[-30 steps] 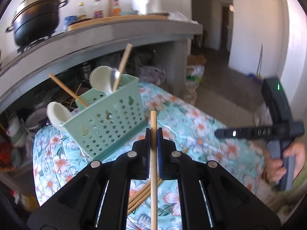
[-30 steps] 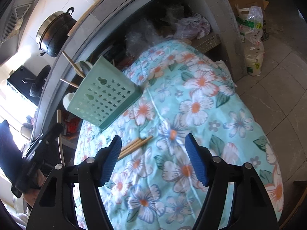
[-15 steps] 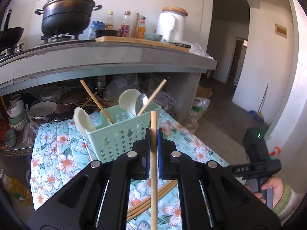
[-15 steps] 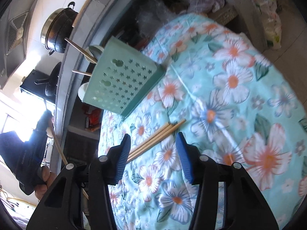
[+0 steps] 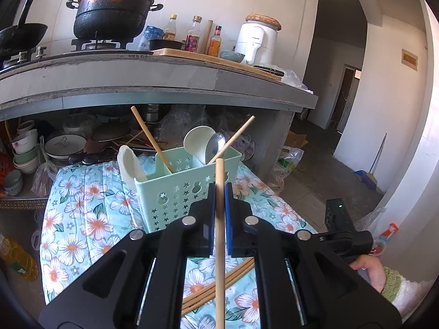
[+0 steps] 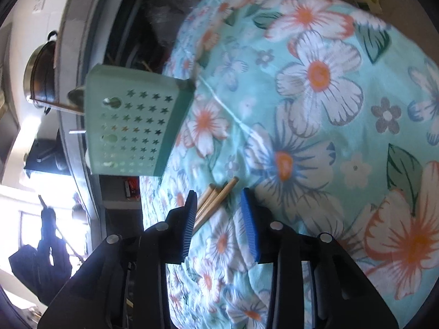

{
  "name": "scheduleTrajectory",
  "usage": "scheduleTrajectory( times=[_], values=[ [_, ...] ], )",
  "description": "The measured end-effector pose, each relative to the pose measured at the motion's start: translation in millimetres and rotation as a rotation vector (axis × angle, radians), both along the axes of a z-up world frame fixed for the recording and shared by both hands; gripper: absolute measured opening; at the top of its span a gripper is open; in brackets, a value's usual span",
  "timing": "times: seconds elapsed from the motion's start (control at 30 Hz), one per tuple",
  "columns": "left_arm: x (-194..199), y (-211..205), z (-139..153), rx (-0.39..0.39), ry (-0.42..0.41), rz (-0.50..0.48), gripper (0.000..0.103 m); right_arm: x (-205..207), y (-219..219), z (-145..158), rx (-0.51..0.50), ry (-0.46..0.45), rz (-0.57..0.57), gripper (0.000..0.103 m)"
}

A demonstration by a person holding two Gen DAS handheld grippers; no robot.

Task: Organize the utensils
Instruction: 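Lift the bamboo chopstick upright with the left gripper toward the holder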

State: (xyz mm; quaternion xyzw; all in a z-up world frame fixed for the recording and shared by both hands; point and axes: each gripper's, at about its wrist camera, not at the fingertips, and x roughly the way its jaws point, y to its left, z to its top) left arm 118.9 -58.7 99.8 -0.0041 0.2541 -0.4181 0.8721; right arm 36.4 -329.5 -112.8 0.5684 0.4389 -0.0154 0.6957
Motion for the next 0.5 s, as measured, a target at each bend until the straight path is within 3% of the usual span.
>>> scheduleTrajectory(
  times=[0.2,0.5],
  values=[
    [1,2,-2,0.002,0.009,0.003,0.005,2,-6,-9,0.025,0.009,-0.064,0.013],
    [-1,6,-4,0.003,0.005,0.015,0.005,-18,-14,18,-0.033,-0.071,-0.097,0.01]
  ],
)
